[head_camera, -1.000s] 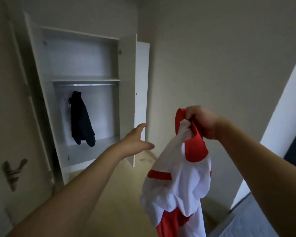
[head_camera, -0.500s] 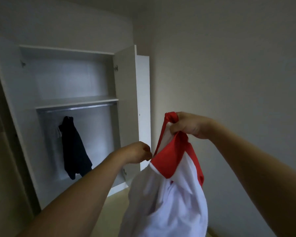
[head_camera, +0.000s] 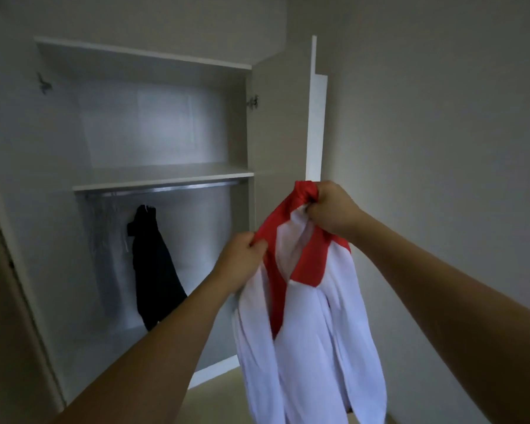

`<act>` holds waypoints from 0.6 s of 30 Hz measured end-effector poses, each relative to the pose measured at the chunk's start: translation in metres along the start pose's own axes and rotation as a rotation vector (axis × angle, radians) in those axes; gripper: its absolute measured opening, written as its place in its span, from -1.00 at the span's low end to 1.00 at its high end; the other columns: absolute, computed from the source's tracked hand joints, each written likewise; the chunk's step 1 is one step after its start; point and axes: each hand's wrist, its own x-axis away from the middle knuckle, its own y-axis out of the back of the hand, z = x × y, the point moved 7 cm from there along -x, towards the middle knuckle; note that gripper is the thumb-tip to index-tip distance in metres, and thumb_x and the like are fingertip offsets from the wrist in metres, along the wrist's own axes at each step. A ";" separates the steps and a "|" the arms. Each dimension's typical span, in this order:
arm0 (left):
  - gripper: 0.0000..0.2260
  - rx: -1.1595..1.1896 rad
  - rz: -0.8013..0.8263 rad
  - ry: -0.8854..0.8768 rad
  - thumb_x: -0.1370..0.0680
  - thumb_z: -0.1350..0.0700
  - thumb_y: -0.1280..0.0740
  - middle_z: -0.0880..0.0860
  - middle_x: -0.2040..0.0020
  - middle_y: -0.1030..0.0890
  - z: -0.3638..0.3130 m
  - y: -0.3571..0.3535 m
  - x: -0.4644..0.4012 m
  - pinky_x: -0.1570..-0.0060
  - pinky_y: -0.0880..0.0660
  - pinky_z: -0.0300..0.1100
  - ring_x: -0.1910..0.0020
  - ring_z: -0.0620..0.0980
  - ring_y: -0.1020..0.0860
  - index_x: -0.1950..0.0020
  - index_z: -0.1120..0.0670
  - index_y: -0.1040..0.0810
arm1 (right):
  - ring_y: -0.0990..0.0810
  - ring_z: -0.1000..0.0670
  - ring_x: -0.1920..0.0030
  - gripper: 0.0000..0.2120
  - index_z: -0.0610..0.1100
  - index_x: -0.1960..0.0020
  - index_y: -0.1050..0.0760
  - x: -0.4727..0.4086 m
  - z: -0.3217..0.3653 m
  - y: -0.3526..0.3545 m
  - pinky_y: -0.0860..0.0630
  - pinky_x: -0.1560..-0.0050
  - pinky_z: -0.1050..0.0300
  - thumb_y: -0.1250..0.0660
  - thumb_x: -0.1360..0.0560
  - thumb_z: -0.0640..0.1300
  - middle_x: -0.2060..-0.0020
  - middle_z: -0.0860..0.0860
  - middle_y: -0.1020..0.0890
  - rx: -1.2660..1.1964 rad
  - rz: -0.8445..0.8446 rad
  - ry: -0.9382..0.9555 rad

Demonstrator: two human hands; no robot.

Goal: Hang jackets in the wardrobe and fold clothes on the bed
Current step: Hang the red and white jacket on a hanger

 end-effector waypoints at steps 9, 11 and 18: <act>-0.77 0.408 -0.383 -0.144 -0.46 0.12 -0.22 -0.04 0.42 -0.33 0.024 0.068 -0.172 0.41 -0.27 -0.20 0.38 -0.10 -0.29 0.40 0.10 -0.35 | -0.59 -0.25 0.05 -0.91 -0.13 0.11 -0.51 -0.125 -0.184 -0.134 -0.38 0.17 0.10 -0.22 -0.48 -0.21 0.10 -0.21 -0.63 0.162 -0.164 -0.537; -0.73 0.418 -0.436 -0.055 -0.50 0.14 -0.23 -0.06 0.44 -0.35 0.064 0.076 -0.203 0.42 -0.30 -0.24 0.41 -0.12 -0.31 0.41 0.05 -0.36 | -0.59 -0.25 -0.04 -0.77 -0.29 -0.07 -0.57 -0.151 -0.213 -0.179 -0.41 0.09 0.07 -0.22 -0.56 -0.18 -0.02 -0.29 -0.63 -0.119 -0.177 -0.742; -0.72 0.195 -0.033 0.729 -0.52 0.02 -0.33 0.15 0.14 -0.70 0.293 0.082 -0.261 0.09 -0.58 -0.12 0.14 0.10 -0.65 -0.05 0.19 -0.67 | -0.57 -0.14 0.20 -0.65 -0.22 0.11 -0.51 -0.318 -0.175 -0.326 -0.54 0.08 -0.03 -0.05 -0.66 -0.07 0.29 -0.16 -0.61 -1.361 -0.129 -0.870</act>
